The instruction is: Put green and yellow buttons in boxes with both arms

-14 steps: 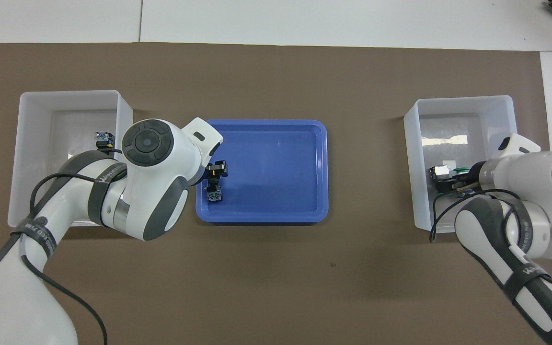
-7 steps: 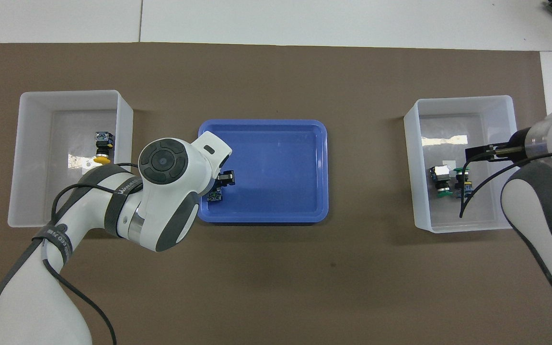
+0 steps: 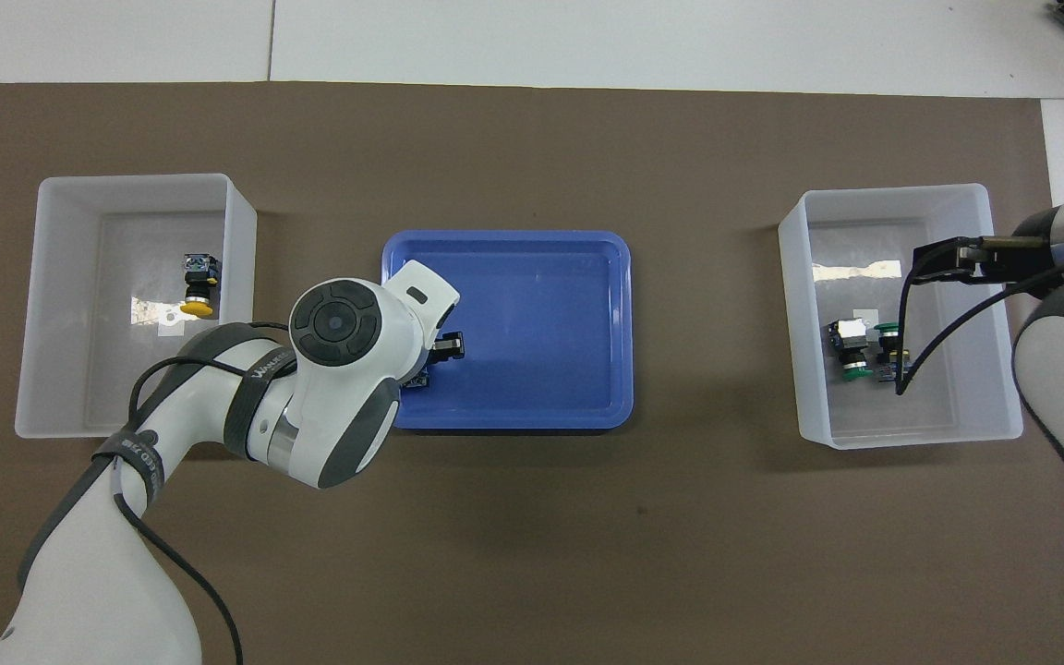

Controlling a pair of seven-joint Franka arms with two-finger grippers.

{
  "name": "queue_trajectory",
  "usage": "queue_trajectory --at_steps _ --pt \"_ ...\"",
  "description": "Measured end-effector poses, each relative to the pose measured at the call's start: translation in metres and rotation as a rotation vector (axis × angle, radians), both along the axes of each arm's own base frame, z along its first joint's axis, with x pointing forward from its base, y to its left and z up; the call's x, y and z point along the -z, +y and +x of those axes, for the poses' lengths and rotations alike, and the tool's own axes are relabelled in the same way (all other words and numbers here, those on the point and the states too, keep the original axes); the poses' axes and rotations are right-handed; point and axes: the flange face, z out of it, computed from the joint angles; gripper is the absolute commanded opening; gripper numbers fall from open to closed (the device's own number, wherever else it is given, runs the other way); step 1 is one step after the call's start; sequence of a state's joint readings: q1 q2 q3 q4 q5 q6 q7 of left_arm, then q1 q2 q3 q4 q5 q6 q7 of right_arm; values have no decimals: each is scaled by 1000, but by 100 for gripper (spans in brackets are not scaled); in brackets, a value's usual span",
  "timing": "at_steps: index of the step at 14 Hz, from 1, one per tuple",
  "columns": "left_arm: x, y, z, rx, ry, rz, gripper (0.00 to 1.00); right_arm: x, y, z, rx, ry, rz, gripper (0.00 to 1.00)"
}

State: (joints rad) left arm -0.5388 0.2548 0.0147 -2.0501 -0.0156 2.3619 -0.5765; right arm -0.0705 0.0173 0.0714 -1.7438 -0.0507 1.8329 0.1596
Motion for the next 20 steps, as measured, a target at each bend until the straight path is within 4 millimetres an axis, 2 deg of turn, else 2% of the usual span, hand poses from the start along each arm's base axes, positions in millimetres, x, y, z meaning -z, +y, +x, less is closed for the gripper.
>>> queue_trajectory --at_steps 3,6,9,16,20 --pt "3 0 -1 0 -4 -2 68 -19 17 -3 25 18 2 100" --pt "18 -1 -10 8 -18 -10 61 -27 16 -15 32 71 -2 100" --pt "25 -2 -15 11 -23 -13 47 -36 16 -26 34 82 -4 100" --pt "25 0 -14 7 -26 -12 9 -34 10 -27 44 86 -4 100" --pt "16 4 -4 -8 -24 -7 0 -35 11 -26 43 83 -4 100"
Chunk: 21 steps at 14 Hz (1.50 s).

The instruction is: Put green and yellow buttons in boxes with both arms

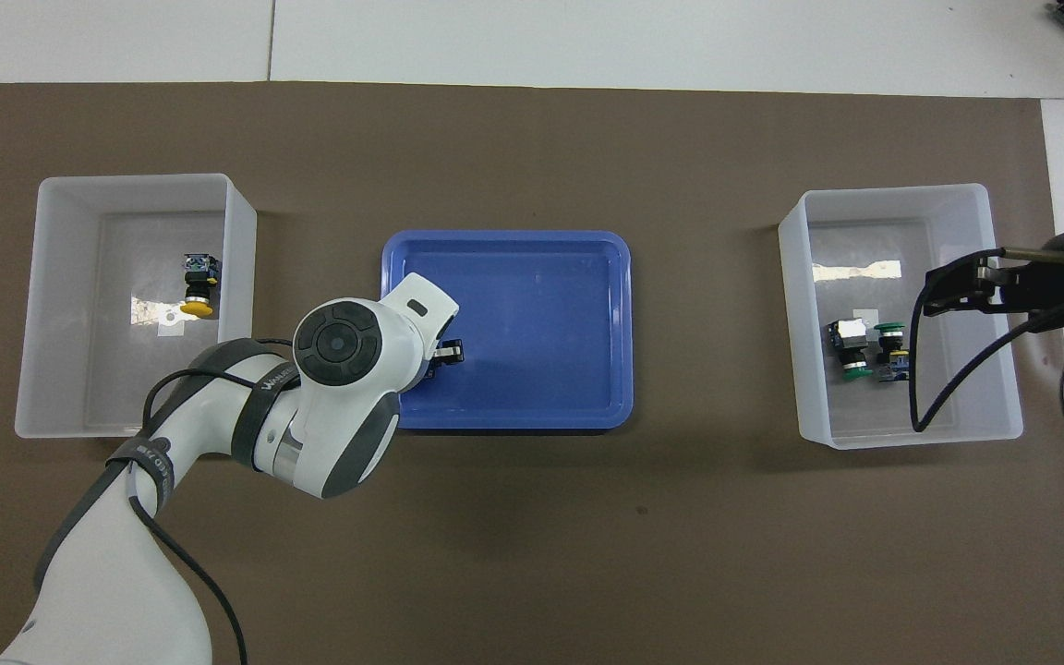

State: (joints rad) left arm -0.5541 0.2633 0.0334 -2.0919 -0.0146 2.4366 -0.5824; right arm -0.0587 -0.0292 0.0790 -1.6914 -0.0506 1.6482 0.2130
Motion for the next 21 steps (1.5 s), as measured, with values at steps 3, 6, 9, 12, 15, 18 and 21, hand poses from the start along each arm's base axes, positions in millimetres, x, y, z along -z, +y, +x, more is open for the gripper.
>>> queue_trajectory --at_steps 3,6,9,12,15,18,21 --pt "-35 7 22 -29 27 19 0 -1 1 1 -2 -13 1 100" --pt "-93 35 52 -89 33 21 0 -4 4 2 -4 -25 13 100" --pt "-130 78 77 -132 16 14 0 -5 6 2 -21 -26 28 100" --pt "-143 136 98 -103 9 21 0 -5 8 2 -29 -25 29 100" --pt "-144 206 112 -17 15 36 0 -5 8 2 -30 -25 29 100" --pt "-144 274 117 53 15 47 0 -5 8 2 -30 -25 29 100" --pt "-134 331 115 110 11 56 0 -5 8 2 -30 -25 29 100"
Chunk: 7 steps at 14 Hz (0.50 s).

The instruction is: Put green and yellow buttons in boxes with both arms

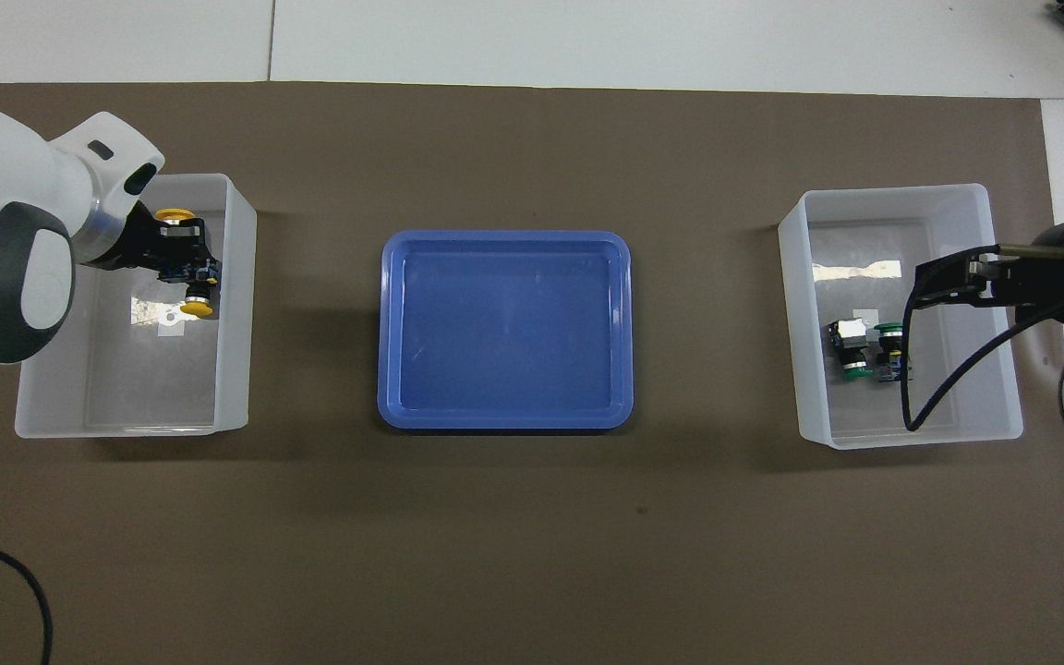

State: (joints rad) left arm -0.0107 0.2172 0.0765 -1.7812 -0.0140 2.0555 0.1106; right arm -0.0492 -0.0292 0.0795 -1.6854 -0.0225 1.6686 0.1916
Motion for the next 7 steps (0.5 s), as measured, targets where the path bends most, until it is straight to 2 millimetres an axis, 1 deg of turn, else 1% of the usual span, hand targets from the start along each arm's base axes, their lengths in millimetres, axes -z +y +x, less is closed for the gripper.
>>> queue_trajectory --at_steps 1,2,7 --pt "9 12 -2 2 -7 2 0 0 0 0 0 0 0 100" --pt "21 19 -5 1 -17 4 0 0 0 0 0 0 0 100" --pt "84 16 -23 5 -48 8 0 0 0 0 0 0 0 100"
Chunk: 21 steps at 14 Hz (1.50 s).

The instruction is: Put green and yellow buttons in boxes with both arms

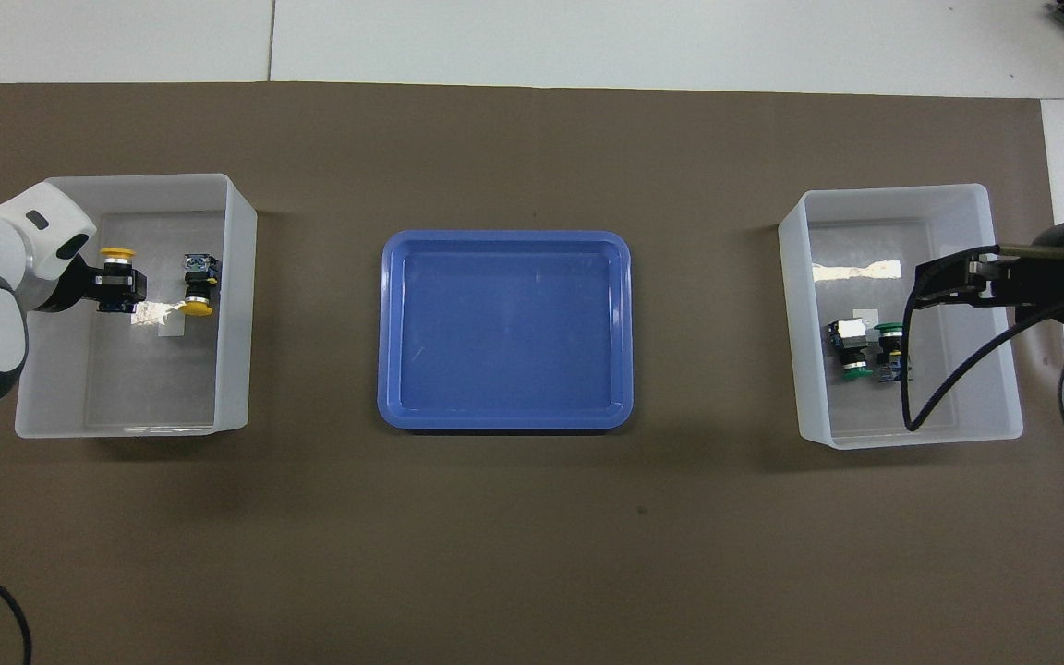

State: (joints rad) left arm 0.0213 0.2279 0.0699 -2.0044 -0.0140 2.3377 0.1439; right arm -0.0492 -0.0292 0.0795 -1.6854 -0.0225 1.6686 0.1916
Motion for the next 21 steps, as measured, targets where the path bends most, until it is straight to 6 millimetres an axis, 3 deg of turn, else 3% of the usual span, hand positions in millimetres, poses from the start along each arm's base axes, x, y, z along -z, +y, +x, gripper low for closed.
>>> queue_trajectory --at_steps 2,3,6,9,12,15,21 --pt "23 0 -6 0 3 1 0 0 0 0 0 0 0 100" --pt "31 0 -7 0 8 2 6 0 0 0 0 0 0 100" --pt "37 0 -7 0 14 2 55 0 0 0 0 0 0 100" --pt "35 -1 -6 0 9 2 69 0 0 0 0 0 0 100" --pt "28 -3 -2 5 8 1 69 0 -2 0 4 0 0 100" --pt "3 -8 8 14 38 -4 69 0 -4 0 7 0 0 100" --pt "-96 -30 23 43 130 -18 68 1 -4 0 6 3 0 100"
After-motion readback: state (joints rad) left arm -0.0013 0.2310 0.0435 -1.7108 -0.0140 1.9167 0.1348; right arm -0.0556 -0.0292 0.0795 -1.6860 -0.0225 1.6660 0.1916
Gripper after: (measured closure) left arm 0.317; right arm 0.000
